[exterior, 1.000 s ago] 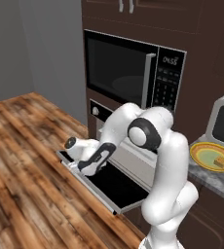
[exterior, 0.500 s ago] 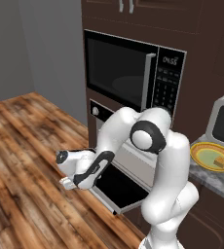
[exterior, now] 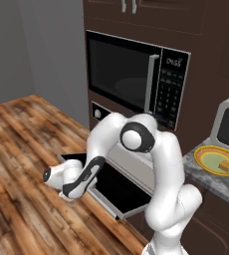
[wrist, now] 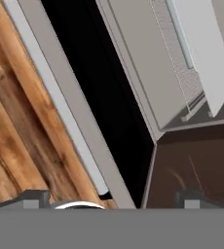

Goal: Take the baked cake out of the oven and place it on the plate for cooling. Then close the oven door.

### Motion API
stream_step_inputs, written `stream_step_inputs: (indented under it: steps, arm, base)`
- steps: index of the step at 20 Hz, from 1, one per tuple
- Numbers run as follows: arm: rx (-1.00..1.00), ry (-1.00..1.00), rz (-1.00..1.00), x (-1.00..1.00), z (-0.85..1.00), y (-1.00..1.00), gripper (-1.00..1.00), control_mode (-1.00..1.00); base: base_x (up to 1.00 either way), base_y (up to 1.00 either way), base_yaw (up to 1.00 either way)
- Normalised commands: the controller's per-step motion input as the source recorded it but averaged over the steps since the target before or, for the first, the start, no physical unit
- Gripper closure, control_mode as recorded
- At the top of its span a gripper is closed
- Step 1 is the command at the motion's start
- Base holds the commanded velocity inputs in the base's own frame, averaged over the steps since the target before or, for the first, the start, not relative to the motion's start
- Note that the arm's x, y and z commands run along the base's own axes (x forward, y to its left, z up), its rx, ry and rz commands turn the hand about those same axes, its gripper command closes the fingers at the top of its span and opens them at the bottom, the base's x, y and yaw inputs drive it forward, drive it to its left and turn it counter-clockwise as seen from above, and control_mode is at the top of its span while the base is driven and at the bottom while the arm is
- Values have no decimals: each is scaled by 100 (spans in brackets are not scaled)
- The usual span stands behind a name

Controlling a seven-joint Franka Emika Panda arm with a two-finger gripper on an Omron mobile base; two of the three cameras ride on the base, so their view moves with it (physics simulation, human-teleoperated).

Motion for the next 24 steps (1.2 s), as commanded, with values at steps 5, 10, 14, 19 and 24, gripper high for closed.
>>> stream_step_inputs:
  steps: [5,10,14,19,24]
  arm:
    - [-33,-6,1,0,-38,5,-100,-100]
    - [-33,-2,0,0,-40,14,-100,-100]
    - [-33,-5,0,0,-44,4,-100,-100]
    - [-32,-7,0,0,-49,-1,-100,-100]
    - [-30,-7,0,0,-52,-3,-100,-100]
  base:
    - [0,0,0]
    - [0,0,0]
    - [0,0,0]
    - [0,0,0]
    - [0,0,0]
